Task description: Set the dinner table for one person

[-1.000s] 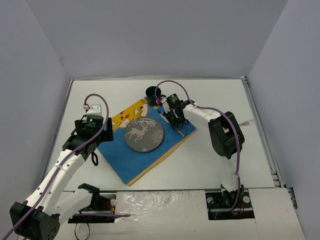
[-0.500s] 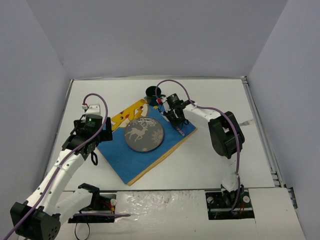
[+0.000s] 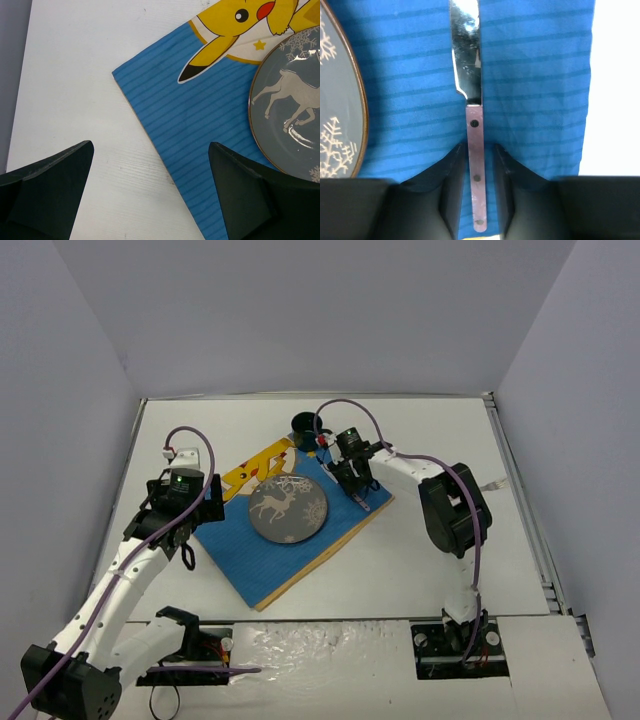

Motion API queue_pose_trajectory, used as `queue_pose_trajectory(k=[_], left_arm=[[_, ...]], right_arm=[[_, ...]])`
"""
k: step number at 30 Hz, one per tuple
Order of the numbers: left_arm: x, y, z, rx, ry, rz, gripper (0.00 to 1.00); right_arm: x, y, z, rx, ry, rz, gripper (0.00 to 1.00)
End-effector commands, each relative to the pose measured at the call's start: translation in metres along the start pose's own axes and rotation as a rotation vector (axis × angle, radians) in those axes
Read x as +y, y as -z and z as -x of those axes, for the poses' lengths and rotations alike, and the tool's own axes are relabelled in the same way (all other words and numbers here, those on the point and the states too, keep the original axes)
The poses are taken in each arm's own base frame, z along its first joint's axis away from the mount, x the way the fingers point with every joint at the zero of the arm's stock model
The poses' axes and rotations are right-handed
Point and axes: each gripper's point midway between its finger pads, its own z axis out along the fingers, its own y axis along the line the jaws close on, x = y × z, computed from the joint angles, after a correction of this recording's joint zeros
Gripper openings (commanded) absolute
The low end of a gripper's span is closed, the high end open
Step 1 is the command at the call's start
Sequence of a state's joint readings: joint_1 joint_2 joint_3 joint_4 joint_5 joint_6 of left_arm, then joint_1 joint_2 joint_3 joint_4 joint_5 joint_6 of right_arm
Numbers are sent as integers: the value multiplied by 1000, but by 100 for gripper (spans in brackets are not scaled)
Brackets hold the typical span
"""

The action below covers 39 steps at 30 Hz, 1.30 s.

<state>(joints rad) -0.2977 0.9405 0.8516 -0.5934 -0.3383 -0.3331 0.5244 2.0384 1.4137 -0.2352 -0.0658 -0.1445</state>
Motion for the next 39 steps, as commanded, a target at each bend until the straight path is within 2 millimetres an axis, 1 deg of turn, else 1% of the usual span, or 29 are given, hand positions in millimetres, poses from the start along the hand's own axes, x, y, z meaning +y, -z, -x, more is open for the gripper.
queue_pose_trajectory(k=[1, 3, 4, 6, 7, 8, 9, 10, 11, 12, 14, 15, 16, 19, 20, 22, 23, 25, 29, 31, 37, 39], left_arm=[[-1, 0, 16, -52, 20, -7, 97], [-2, 0, 15, -49, 22, -11, 97], [-2, 0, 16, -49, 23, -13, 97], [-2, 0, 16, -50, 26, -16, 97], [-2, 0, 16, -50, 27, -18, 97], [-3, 0, 16, -51, 29, -20, 97], [-2, 0, 17, -53, 31, -19, 97], [-1, 1, 17, -53, 34, -17, 97], [0, 1, 17, -52, 36, -15, 97], [0, 1, 17, -53, 39, -15, 97], [1, 2, 18, -57, 47, -16, 97], [1, 2, 19, -60, 51, -19, 97], [1, 3, 19, -63, 52, -20, 97], [2, 3, 20, -67, 56, -20, 97], [3, 4, 21, -69, 57, -19, 97], [4, 5, 21, -74, 60, -17, 97], [5, 6, 22, -76, 62, -16, 97], [5, 7, 22, -82, 64, -17, 97], [5, 8, 23, -85, 66, -20, 97], [5, 8, 23, -86, 66, -21, 97], [8, 9, 22, -86, 65, -6, 97], [9, 9, 23, -89, 65, -1, 97]], right_arm=[[-19, 59, 45, -170, -92, -76, 52], [-30, 84, 57, -229, -145, -125, 66], [-39, 94, 60, -250, -181, -162, 70], [-61, 111, 57, -284, -326, -260, 75], [-73, 124, 55, -310, -398, -306, 77], [-93, 131, 46, -315, -483, -357, 77], [-102, 131, 32, -306, -582, -389, 78], [-117, 132, 16, -299, -670, -427, 80], [-132, 135, 2, -295, -739, -463, 82], [-145, 137, -7, -289, -779, -486, 84], [-165, 130, -47, -232, -916, -539, 86], [-177, 130, -62, -210, -964, -566, 86], [-184, 128, -75, -192, -1006, -584, 86], [-198, 120, -106, -140, -1095, -632, 89], [-203, 118, -114, -129, -1120, -646, 89], [-212, 116, -124, -114, -1159, -661, 90], [-214, 113, -125, -108, -1168, -667, 89], [-226, 108, -137, -88, -1214, -682, 88], [-238, 99, -143, -83, -1256, -692, 85], [-244, 92, -150, -74, -1292, -691, 81], [-247, 77, -166, -69, -1359, -666, 77], [-245, 70, -172, -68, -1374, -657, 72]])
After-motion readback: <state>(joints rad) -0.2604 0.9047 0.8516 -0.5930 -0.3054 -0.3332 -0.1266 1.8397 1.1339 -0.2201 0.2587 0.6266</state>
